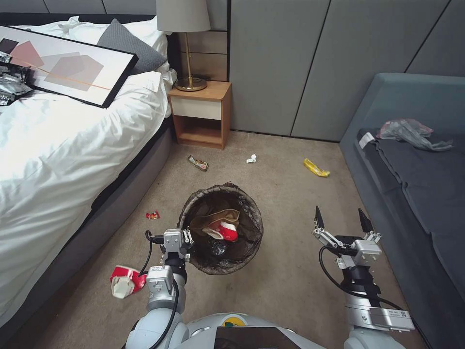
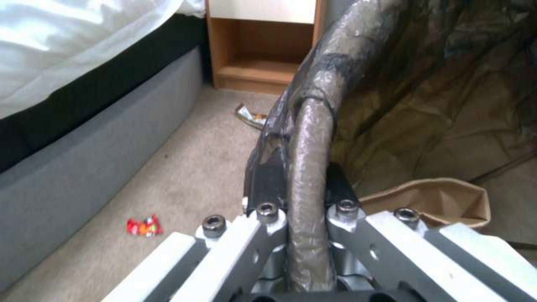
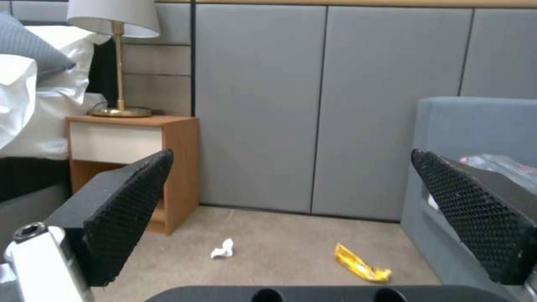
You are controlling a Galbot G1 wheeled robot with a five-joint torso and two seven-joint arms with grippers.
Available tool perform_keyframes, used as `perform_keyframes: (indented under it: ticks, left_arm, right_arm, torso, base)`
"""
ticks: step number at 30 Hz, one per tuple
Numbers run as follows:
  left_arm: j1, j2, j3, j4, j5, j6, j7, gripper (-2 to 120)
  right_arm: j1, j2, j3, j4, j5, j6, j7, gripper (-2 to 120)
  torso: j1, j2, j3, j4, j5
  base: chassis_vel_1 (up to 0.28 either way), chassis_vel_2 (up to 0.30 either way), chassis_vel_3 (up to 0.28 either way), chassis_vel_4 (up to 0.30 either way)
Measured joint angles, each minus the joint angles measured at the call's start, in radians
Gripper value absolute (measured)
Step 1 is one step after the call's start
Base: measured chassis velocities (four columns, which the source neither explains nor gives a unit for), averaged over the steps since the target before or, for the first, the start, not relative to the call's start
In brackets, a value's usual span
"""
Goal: Pick up the trash bin, then pick up the garbage from the floor and place it into the trash bin.
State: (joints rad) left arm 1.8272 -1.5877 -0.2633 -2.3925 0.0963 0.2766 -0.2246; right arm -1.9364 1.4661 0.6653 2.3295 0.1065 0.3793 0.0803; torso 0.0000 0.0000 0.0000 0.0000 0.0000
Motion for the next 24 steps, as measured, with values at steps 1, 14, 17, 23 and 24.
perform_keyframes:
  ticks: [1,14,17,23,24]
  left_arm:
    - [0.0,0.0,0.0,0.0,0.0,0.0,0.0,0]
    - [0.0,0.0,0.0,0.0,0.0,0.0,0.0,0]
    - [0.0,0.0,0.0,0.0,0.0,0.0,0.0,0]
    - [0.0,0.0,0.0,0.0,0.0,0.0,0.0,0]
    - [0.0,0.0,0.0,0.0,0.0,0.0,0.0,0]
  right_arm:
    - [0.0,0.0,0.0,0.0,0.0,0.0,0.0,100]
    - [0.019,-0.005,0.012,0.001,0.007,-0.01,-0.009,100]
    - [0.022,-0.006,0.016,0.001,0.008,-0.01,-0.016,100]
    - [0.035,-0.011,0.022,-0.013,0.009,-0.005,-0.02,100]
    - [0.035,-0.011,0.022,-0.013,0.009,-0.005,-0.02,100]
  torso:
    - [0.0,0.0,0.0,0.0,0.0]
    - [0.0,0.0,0.0,0.0001,-0.0003]
    - [0.0,0.0,0.0,-0.0001,0.0003]
    - [0.0,0.0,0.0,-0.0001,0.0001]
    - [0.0,0.0,0.0,-0.0001,0.0001]
  base:
    - [-0.201,0.195,0.192,-0.172]
    - [-0.229,0.233,0.239,-0.23]
    - [-0.23,0.221,0.205,-0.237]
    - [-0.232,0.214,0.222,-0.228]
    - [-0.235,0.196,0.242,-0.241]
